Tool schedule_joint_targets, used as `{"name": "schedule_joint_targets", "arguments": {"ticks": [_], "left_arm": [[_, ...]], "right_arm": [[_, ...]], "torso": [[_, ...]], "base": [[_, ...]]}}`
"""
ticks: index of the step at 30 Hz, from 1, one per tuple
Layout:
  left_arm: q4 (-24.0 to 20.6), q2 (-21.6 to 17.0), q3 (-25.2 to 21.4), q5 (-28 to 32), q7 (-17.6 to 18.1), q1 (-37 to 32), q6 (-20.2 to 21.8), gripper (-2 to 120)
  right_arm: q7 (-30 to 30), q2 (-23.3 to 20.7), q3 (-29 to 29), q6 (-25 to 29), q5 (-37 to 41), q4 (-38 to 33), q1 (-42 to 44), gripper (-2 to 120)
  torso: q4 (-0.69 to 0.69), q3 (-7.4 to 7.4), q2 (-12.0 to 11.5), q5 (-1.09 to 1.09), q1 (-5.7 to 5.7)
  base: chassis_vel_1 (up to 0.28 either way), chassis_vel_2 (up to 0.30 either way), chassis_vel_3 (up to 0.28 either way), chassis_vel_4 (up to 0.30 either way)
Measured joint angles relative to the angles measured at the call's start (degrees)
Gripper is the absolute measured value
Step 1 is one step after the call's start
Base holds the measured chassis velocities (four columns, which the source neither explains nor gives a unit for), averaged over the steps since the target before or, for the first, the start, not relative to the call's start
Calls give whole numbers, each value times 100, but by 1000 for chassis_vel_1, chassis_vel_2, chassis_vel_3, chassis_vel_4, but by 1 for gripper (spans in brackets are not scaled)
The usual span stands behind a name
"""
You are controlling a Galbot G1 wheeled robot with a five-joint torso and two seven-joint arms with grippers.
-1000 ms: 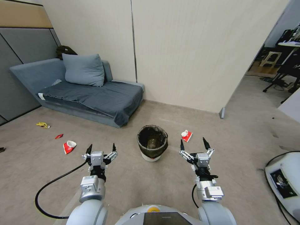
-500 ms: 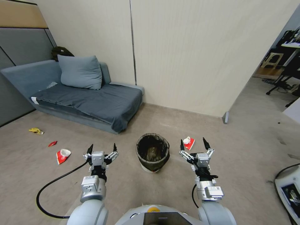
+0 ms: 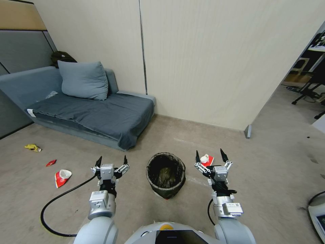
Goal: Pick up the trash bin, then pick up the garbage from the floor and place it into the trash bin.
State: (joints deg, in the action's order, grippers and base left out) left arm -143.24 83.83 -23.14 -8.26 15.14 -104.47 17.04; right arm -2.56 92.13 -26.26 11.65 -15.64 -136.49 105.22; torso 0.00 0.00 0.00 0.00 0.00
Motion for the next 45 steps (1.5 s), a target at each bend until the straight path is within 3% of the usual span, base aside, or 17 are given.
{"name": "schedule_joint_targets", "arguments": {"ticks": [10, 14, 20, 23, 26, 35, 45], "left_arm": [[0, -14, 238, -33, -91, -27, -6, 100], [0, -62, 364, 218, -189, -24, 62, 100], [0, -211, 404, 1138, -655, 137, 349, 100], [16, -416, 125, 2205, -1240, 467, 509, 100], [76, -475, -7, 2524, -1358, 588, 567, 100], [338, -605, -114, 3205, -1308, 758, 1076, 100], [786, -577, -79, 3268, -1239, 997, 1352, 100]], "right_arm": [[10, 0, -9, 16, -13, 20, -14, 100], [11, 0, -14, 16, -15, 23, -17, 100], [13, 0, -16, 16, -16, 27, -19, 100], [13, 1, -17, 16, -16, 30, -21, 100], [13, 0, -17, 16, -17, 32, -21, 100], [13, 0, -6, 16, -17, 49, -31, 100], [6, 0, 99, -23, -30, 114, -75, 100]], "torso": [[0, 0, 0, 0, 0], [0, 0, 0, 0, 0], [0, 0, 0, 0, 0], [-2, 0, 0, 0, 0], [-1, 0, 0, 0, 0], [-1, 0, 0, -1, 0], [0, 0, 0, 0, 0]], "base": [[0, 0, 0, 0], [0, 0, 0, 0], [0, 0, 0, 0], [0, 0, 0, 0], [0, 0, 0, 0], [0, 0, 0, 0], [0, 0, 0, 0]]}}
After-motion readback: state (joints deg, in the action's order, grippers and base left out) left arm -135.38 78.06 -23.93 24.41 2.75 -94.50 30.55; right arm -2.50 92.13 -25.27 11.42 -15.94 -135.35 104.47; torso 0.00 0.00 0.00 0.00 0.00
